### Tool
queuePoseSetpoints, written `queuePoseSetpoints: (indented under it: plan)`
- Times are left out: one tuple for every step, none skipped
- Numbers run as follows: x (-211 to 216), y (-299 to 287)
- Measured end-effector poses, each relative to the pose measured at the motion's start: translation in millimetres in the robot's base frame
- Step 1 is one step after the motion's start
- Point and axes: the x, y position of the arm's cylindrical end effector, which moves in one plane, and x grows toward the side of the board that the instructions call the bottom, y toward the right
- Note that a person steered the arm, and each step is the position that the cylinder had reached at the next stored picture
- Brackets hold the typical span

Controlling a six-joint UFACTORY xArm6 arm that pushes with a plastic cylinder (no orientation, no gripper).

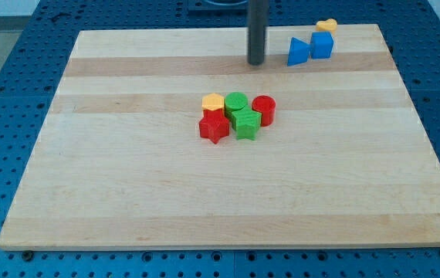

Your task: Slide the yellow heart above the blue triangle

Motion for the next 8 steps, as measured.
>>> queuePoseSetpoints:
  plan:
    - [25,42]
    - [11,107]
    - [-31,160]
    - [-94,168]
    - [-114,164]
    - [-93,153]
    - [-92,137]
    - [-101,118]
